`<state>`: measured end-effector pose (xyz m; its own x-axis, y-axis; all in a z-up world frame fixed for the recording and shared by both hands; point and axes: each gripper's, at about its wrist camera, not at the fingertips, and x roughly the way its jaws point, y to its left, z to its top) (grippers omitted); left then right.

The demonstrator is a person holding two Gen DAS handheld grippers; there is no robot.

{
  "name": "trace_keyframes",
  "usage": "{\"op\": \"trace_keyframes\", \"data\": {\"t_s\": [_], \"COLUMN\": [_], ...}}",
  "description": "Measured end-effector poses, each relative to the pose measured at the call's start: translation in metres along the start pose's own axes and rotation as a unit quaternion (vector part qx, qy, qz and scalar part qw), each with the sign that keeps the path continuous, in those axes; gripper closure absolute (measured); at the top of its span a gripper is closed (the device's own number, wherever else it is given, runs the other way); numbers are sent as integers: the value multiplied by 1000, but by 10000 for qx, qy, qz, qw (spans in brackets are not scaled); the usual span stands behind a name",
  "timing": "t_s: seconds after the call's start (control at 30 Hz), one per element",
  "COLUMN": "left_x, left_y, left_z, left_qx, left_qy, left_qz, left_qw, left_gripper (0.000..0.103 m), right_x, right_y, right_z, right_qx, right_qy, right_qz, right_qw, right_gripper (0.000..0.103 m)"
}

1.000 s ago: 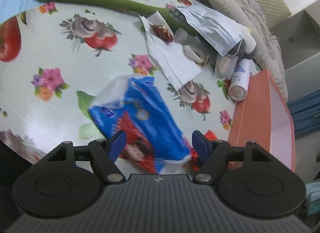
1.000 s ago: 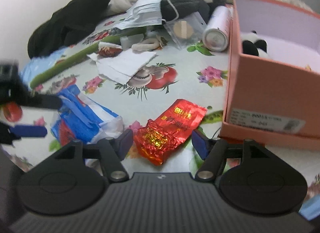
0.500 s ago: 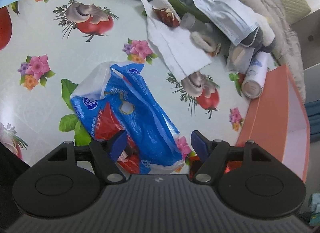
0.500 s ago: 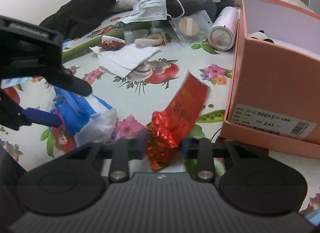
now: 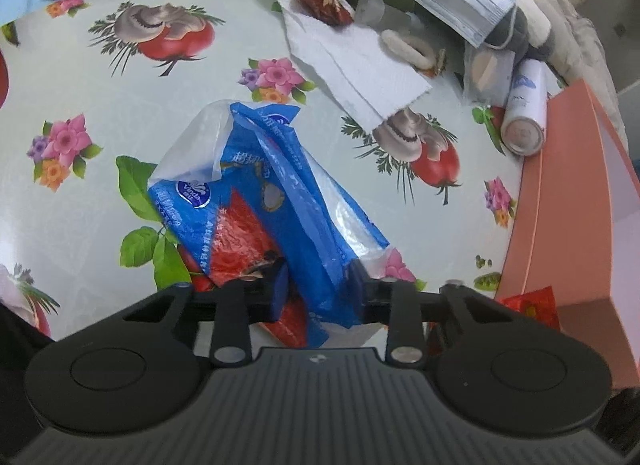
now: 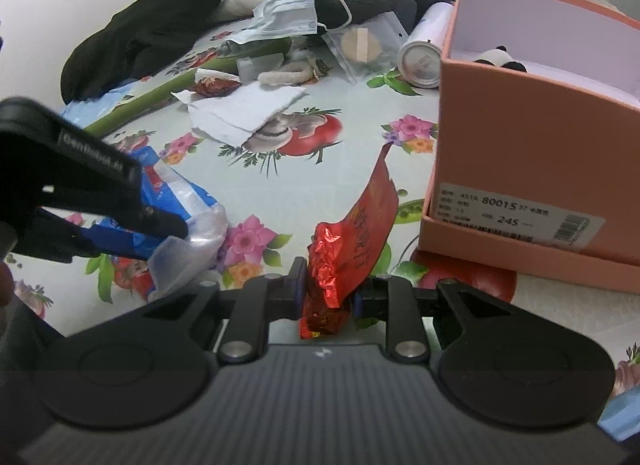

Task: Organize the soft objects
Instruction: 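Carry the blue snack bag with the left tool while the right tool carries the tea packet over the box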

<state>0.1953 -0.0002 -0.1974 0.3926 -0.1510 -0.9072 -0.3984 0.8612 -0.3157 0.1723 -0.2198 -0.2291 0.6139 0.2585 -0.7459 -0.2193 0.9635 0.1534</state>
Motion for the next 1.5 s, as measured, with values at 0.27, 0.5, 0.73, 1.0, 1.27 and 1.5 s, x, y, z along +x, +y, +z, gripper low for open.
{"op": "trace_keyframes", "data": {"t_s": [0.27, 0.5, 0.73, 1.0, 1.27, 1.5], "left_x": [-17, -40, -72, -109, -141, -158], "left_y": [-10, -15, -30, -41, -51, -64], "left_z": [-5, -11, -23, -35, -52, -67], "left_qx": [881, 1366, 1968, 2331, 2669, 2834], "left_qy": [-157, -371, -639, -908, -1102, -1128], "left_qz": [-179, -304, -457, -730, -983, -1268], "left_qw": [9958, 9895, 9773, 9654, 9523, 9439], "left_gripper": [90, 91, 92, 92, 92, 92], "right_x": [-15, -42, -80, -121, -160, -189], "right_y": [1, 2, -3, -6, -5, -10], "right_z": [5, 11, 21, 26, 23, 16], "right_qx": [74, 98, 177, 303, 390, 504], "right_qy": [-136, -306, -621, -1006, -1382, -1554], "right_qz": [-79, -176, -280, -428, -649, -774], "right_qw": [9998, 9993, 9975, 9935, 9875, 9835], "right_gripper": [78, 78, 78, 78, 78, 78]}}
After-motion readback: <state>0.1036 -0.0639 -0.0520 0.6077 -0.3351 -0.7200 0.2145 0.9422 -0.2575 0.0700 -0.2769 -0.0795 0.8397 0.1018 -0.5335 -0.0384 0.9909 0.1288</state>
